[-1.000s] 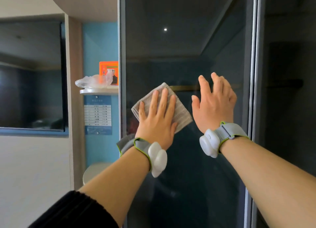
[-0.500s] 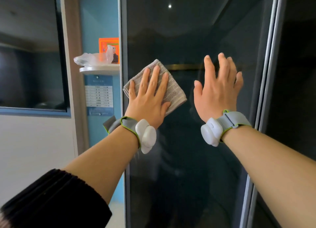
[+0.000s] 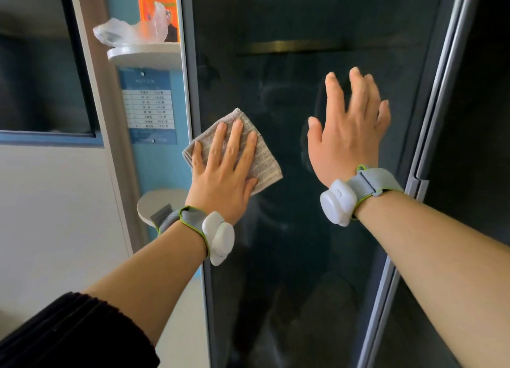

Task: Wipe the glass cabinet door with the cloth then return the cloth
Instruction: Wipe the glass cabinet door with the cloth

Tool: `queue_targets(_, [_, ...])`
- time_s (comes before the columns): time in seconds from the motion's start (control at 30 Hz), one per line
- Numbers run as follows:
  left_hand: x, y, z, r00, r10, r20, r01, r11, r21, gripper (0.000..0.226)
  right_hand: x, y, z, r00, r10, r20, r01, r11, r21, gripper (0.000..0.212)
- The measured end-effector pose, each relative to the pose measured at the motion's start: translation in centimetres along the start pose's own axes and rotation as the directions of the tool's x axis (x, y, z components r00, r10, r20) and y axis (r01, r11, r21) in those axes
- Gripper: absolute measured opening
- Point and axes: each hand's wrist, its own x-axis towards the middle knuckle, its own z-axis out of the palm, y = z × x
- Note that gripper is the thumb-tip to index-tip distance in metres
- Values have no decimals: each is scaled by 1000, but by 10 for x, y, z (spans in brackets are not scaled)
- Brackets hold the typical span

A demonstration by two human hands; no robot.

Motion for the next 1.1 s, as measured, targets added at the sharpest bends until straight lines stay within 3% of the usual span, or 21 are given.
queue_targets(0.17, [-6, 1, -10, 1000, -6, 8, 6, 1000, -8, 68, -17, 3, -2, 999, -6, 48, 7, 999, -34, 58])
queue_targets(0.3, [3, -5, -29, 994, 25, -110, -30, 999, -42, 61, -20, 5, -11, 999, 5, 54, -3, 999, -36, 58])
queue_targets(0.47, [17, -5, -41, 979, -171, -108, 146, 968, -204, 63, -21, 8, -21, 998, 16, 55, -14, 999, -40, 58])
queue_targets(0.67, [16, -8, -46, 970, -230, -82, 206, 951, -231, 21, -22, 6, -33, 998, 17, 62, -16, 1000, -19, 56])
queue_targets(0.77, [11, -20, -53, 975, -214, -65, 197, 958, -207, 9, -21, -2, -34, 997, -3, 74, 1, 1000, 28, 54])
queue_targets(0.93, [11, -57, -83, 937, -339, -88, 308, 917, -253, 10, -8, -34, -34, 996, -45, 82, 33, 989, 144, 47])
queue_targets(1.1, [13, -106, -113, 905, -410, -111, 383, 900, -207, 13, 8, -97, -31, 969, -225, 97, 185, 932, 312, 40])
